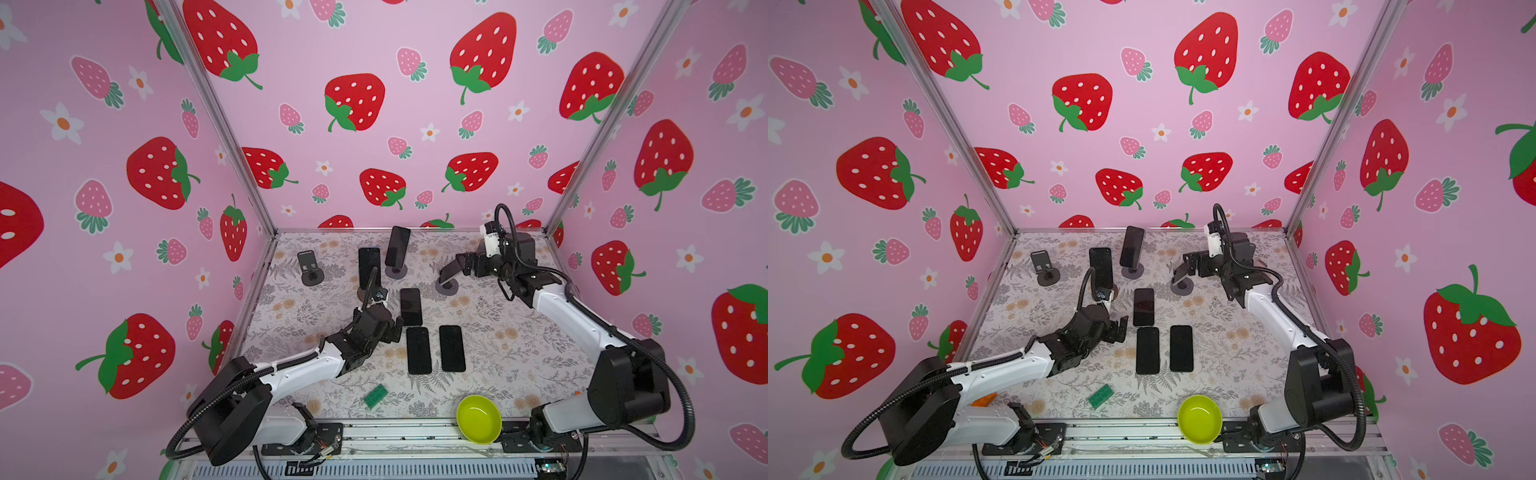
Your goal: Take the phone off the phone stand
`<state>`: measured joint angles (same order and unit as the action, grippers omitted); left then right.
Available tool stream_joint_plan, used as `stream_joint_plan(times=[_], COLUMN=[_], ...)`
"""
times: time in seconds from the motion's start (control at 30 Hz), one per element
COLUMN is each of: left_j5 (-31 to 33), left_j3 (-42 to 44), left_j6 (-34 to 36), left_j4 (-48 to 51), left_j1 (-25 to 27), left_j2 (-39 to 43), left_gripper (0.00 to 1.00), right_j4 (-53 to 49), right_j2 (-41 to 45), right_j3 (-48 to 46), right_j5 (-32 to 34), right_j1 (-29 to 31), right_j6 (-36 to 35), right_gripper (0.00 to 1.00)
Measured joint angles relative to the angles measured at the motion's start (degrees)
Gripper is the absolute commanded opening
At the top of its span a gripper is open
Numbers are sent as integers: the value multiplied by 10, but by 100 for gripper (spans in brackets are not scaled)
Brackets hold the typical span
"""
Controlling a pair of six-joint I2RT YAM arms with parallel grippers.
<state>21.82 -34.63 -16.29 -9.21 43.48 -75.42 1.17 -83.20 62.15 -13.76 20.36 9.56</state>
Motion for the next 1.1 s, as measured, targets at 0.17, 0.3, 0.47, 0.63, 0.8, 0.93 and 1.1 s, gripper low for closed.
stream_joint_plan(times=[0.17, 0.3, 0.47, 0.63, 0.8, 0.93, 1.1], left_j5=[0, -5, -9, -14, -16, -19, -24], left_j3=[0, 0, 0, 0, 0, 0, 0], left_j6=[0, 0, 0, -1, -2, -2, -4], left_j4=[0, 0, 0, 0, 0, 0, 0], left_j1=[0, 0, 0, 0, 0, 0, 0], left_j2=[0, 0, 1, 5, 6, 6, 6], left_gripper=[99, 99, 99, 99, 99, 99, 99], right_j4=[66, 81, 79, 40, 5, -9, -46], right_j2=[14, 2, -26, -66, -118, -145, -186], right_j3=[-36, -39, -39, -25, 26, 53, 103], right_j5=[-33, -83, -181, -269, -337, -368, -392], right_j1=[-7, -30, -76, -108, -132, -147, -152], right_j6=[-140, -250, -388, -496, -562, -590, -618], right_gripper=[100, 100, 100, 100, 100, 100, 100])
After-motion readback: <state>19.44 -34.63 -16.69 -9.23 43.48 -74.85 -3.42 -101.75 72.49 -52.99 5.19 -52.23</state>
